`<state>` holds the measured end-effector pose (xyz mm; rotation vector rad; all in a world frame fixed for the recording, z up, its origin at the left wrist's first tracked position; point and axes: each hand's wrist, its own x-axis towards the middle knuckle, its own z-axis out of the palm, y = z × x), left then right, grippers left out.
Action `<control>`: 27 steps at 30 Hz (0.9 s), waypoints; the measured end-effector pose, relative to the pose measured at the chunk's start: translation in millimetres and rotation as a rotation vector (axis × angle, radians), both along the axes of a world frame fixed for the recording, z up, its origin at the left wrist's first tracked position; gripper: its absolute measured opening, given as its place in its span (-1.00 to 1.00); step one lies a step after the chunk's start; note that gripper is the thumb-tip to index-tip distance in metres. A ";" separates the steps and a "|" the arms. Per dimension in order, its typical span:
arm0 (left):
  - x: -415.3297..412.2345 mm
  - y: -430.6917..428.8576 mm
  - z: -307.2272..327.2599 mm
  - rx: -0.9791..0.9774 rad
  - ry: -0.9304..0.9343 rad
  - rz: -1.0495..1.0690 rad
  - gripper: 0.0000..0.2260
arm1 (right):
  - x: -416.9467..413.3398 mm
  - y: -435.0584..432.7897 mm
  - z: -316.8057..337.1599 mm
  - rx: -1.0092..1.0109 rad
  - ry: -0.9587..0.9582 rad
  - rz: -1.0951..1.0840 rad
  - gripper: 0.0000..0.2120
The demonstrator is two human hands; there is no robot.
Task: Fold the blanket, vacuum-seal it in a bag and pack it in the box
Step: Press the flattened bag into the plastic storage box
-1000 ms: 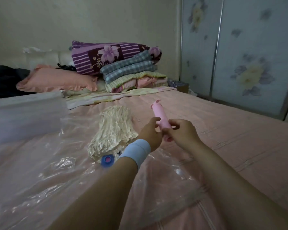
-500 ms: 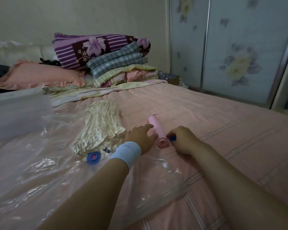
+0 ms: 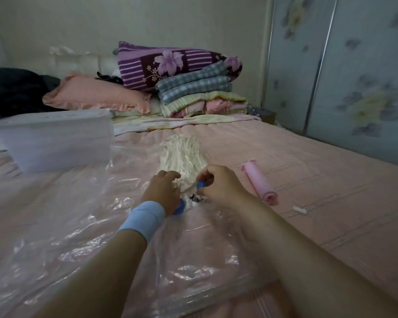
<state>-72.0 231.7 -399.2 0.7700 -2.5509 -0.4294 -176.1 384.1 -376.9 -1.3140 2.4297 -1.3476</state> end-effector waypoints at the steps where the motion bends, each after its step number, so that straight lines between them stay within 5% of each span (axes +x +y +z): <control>1: 8.7 -9.2 -3.4 -0.002 -0.030 0.015 -0.64 | 6.6 -11.8 -4.4 0.010 0.005 0.012 -0.72; 8: 35.9 -43.6 -15.6 -0.087 -0.151 -0.130 -0.28 | 33.1 -57.3 -36.5 0.092 0.101 0.104 -0.73; 13: 45.6 -59.8 -23.5 0.078 -0.413 -0.043 -0.05 | 36.0 -66.6 -52.8 0.121 0.255 0.068 -0.64; 16: 49.8 -54.5 -13.0 0.096 -0.480 -0.095 -0.01 | 34.9 -61.9 -54.3 0.196 0.315 0.108 -0.60; 20: 58.9 -41.9 6.8 0.102 -0.549 -0.084 -0.03 | 31.5 -47.7 -47.5 0.040 0.332 -0.068 -0.62; 27: 71.8 -22.5 42.5 0.228 -0.678 -0.116 -0.12 | 33.2 -37.6 -42.1 0.015 0.265 -0.069 -0.81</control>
